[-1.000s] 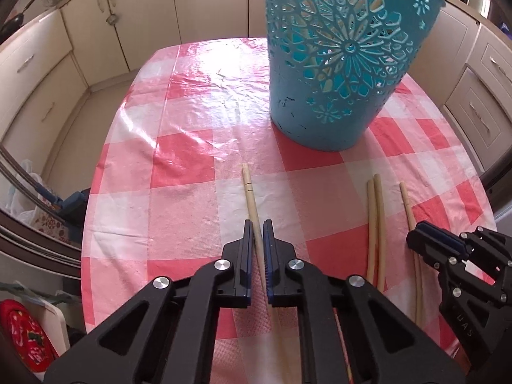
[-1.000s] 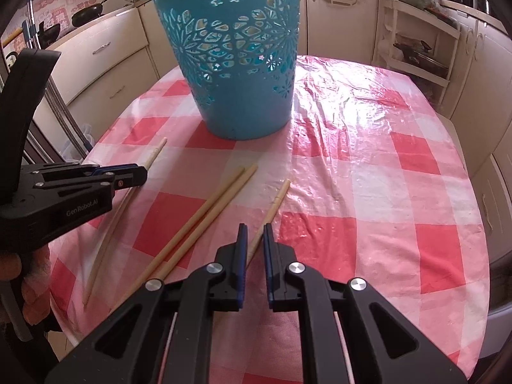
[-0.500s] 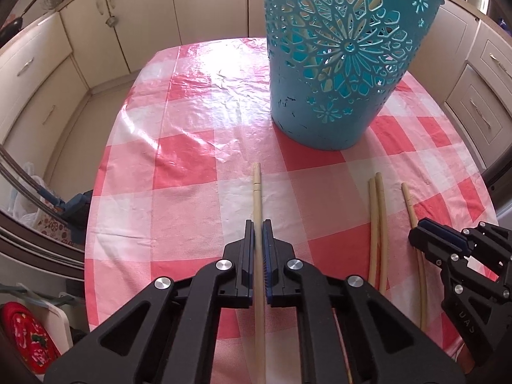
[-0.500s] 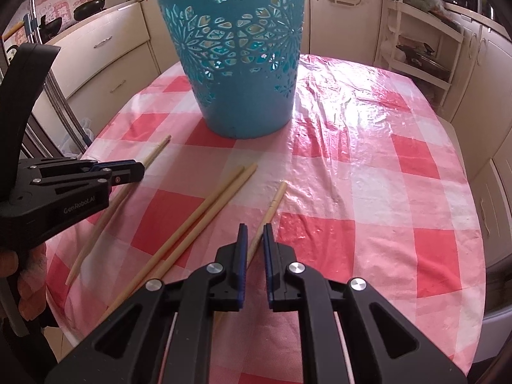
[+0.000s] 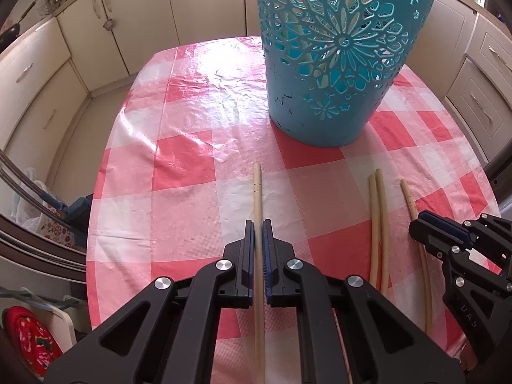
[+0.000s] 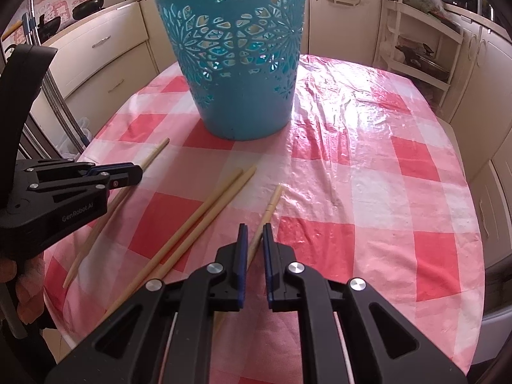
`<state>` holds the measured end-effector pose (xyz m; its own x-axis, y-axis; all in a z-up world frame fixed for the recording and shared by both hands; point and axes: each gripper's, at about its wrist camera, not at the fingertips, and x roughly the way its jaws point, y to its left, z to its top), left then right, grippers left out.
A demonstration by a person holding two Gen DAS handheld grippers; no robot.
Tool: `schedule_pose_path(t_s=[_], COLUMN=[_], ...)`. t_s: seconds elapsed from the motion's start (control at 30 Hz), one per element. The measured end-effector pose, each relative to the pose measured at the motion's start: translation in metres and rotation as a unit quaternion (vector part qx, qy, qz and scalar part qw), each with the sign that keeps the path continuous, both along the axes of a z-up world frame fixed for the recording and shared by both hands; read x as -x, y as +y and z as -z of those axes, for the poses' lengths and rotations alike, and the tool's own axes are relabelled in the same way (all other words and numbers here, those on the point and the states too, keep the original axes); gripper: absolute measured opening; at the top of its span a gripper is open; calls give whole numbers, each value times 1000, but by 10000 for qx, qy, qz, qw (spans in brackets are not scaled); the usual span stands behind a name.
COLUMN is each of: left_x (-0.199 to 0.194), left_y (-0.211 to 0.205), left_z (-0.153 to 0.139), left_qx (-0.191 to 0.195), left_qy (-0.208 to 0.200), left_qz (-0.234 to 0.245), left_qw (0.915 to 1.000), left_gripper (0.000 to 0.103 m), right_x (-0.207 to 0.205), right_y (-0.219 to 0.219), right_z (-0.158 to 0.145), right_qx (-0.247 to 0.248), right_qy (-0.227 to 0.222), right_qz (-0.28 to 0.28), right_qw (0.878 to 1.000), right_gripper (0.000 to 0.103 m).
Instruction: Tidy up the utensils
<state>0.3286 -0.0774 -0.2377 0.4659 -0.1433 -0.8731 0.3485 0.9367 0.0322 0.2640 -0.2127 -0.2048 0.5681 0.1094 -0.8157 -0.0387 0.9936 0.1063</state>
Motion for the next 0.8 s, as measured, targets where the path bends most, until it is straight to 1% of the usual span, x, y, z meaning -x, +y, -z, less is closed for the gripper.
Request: schedule_pose_path(t_s=[0.2,0.37,0.5,0.8], left_x=[-1,-2,-6,-10], left_y=[3,6,12,27], left_z=[-3,-9,-13,-29], left_qx=[63,167,325,658], left_qy=[4,-66,-67,-218], left_qz=[-25,-82,-178,-356], left_qw=[10000,9998,9993,9970], left_gripper=[5,5,5,5], right_x=[3,7,8,11], right_y=[2,1,1,-1], right_z=[0,1,1,2], right_qx=[59,25,-1,-58], right_qy=[-36,-134,-175,-249], right_qz=[-100,-49,-52,-55], right_qw=[9999,9999,9998,9997], right_gripper=[10,10,10,10])
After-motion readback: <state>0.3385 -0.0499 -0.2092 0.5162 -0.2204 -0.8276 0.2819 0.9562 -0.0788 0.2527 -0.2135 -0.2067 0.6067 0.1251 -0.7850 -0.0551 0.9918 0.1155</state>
